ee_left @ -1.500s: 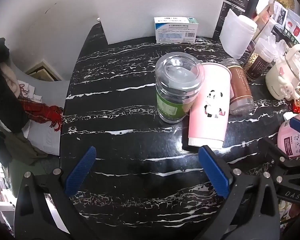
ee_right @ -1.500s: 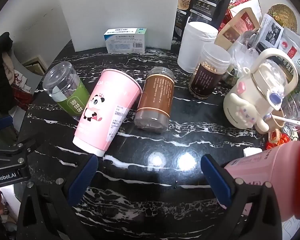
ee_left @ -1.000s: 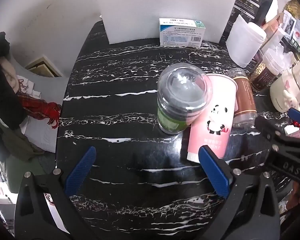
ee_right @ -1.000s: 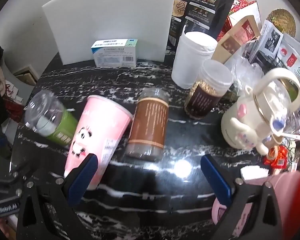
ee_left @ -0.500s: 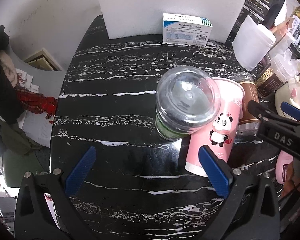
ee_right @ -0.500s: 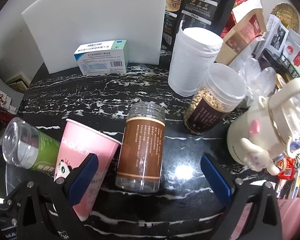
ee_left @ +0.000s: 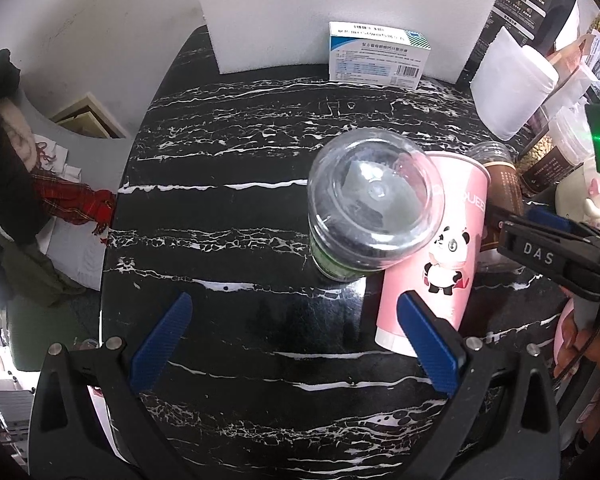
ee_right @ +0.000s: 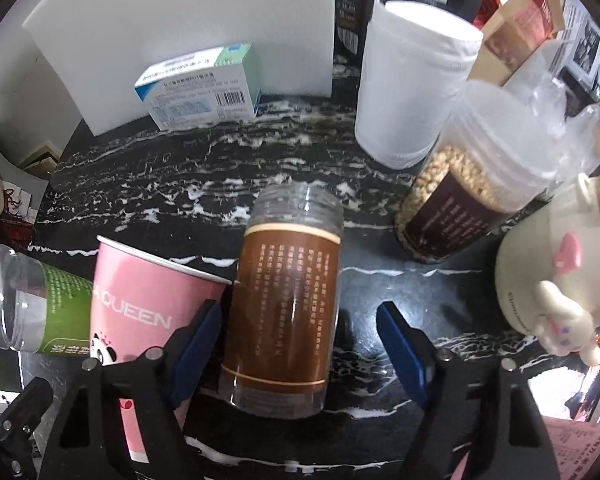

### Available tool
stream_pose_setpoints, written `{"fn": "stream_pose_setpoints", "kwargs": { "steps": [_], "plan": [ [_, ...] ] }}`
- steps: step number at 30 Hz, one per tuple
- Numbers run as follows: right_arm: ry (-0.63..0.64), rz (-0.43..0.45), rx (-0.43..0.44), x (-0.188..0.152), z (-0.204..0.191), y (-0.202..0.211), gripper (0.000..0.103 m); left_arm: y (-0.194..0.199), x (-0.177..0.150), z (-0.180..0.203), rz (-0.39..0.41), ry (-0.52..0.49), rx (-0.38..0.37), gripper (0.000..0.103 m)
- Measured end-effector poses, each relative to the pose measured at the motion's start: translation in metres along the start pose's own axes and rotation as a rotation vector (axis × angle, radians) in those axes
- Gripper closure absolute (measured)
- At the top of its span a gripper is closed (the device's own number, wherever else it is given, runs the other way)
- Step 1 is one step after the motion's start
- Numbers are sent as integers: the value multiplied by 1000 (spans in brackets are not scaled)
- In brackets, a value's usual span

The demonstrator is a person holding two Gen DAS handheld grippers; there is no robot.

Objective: Flip cup upside down
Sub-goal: 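Close the right gripper around the brown-labeled jar, then lift the jar with the right gripper and carry it toward the left gripper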

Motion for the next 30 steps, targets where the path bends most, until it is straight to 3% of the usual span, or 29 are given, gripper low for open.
{"fn": "stream_pose_setpoints", "kwargs": {
  "steps": [1, 13, 30],
  "plan": [
    [1, -3, 18, 0, -1, -2, 42, 0, 0, 0, 0, -1, 1, 1],
    [2, 64, -14, -11, -6, 27, 43, 17, -4, 1, 35, -18, -16, 1],
    [-63, 126, -29, -83, -27, 86, 44, 59, -48, -20, 97, -70, -52, 1]
  ]
}}
Point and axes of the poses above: each gripper's, at about its wrist camera, not at the fingertips, and y roughly against the way its jaws point, z to its right, x to its top, the point moved 3 cm from there along -y, roughly the way its jaws point, and after that the axes turned 10 degrees about y, right-handed, at the moved point
